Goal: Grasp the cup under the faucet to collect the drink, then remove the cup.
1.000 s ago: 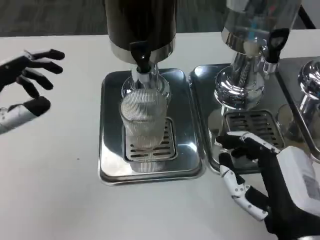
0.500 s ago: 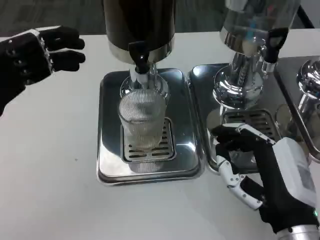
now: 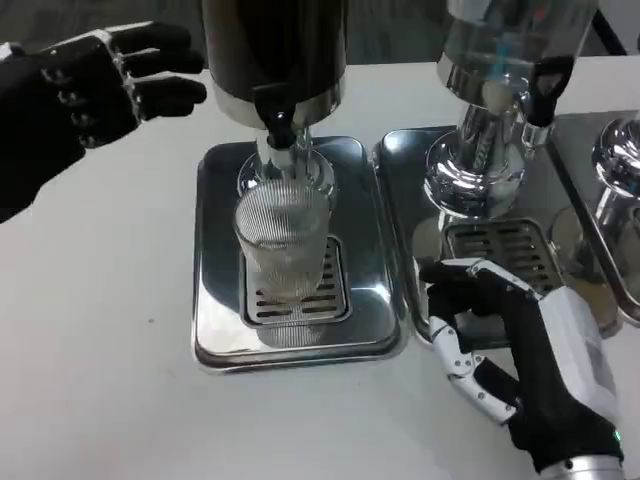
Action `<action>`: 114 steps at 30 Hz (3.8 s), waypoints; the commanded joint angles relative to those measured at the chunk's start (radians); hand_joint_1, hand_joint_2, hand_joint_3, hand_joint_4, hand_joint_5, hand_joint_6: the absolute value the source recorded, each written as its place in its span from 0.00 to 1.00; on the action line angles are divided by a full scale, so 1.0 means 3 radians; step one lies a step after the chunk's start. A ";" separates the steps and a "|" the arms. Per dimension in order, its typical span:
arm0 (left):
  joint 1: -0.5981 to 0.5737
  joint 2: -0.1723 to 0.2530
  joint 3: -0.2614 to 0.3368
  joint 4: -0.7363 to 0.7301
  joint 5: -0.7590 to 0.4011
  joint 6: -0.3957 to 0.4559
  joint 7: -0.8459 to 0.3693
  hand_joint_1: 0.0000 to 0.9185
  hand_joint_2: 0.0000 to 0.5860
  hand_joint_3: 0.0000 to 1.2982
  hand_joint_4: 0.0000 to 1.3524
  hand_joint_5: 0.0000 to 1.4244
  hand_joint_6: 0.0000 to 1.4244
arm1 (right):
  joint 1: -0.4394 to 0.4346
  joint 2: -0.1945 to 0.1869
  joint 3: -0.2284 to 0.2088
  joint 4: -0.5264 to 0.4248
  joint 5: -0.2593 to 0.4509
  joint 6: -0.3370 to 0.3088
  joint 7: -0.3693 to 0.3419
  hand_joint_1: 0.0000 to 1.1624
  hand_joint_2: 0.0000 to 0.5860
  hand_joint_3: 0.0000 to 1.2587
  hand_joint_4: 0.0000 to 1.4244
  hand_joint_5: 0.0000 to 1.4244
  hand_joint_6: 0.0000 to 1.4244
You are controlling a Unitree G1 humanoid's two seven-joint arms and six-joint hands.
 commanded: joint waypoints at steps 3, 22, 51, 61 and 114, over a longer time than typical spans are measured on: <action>-0.0191 -0.0121 0.0009 0.0091 0.0159 0.0126 -0.0087 0.00 0.02 0.18 0.13 0.15 0.10 | -0.0013 0.0041 0.0018 0.0020 0.0021 0.0015 -0.0049 0.45 0.78 0.38 0.34 0.36 0.31; -0.0513 -0.0412 0.0019 0.0369 0.0371 0.0180 -0.0080 0.00 0.02 0.17 0.08 0.14 0.11 | 0.0048 0.0096 0.0019 0.0013 0.0102 0.0086 -0.0063 0.45 0.78 0.39 0.35 0.36 0.31; -0.0563 -0.0590 0.0189 0.0106 0.0315 0.0502 -0.0074 0.00 0.05 0.18 0.10 0.15 0.13 | 0.0044 0.0102 0.0005 -0.0011 0.0254 0.0150 0.0032 0.45 0.78 0.39 0.36 0.36 0.31; -0.0696 -0.0724 0.0189 0.0278 0.0324 0.0455 -0.0032 0.00 0.06 0.18 0.10 0.15 0.13 | 0.0104 0.0120 -0.0006 -0.0043 0.0250 0.0170 0.0005 0.45 0.78 0.39 0.36 0.36 0.30; -0.0671 -0.0809 -0.0259 0.0926 0.1086 -0.0901 -0.0111 0.00 0.04 0.21 0.13 0.16 0.12 | 0.0158 0.0099 -0.0024 -0.0125 0.0316 0.0224 0.0096 0.45 0.78 0.40 0.36 0.36 0.30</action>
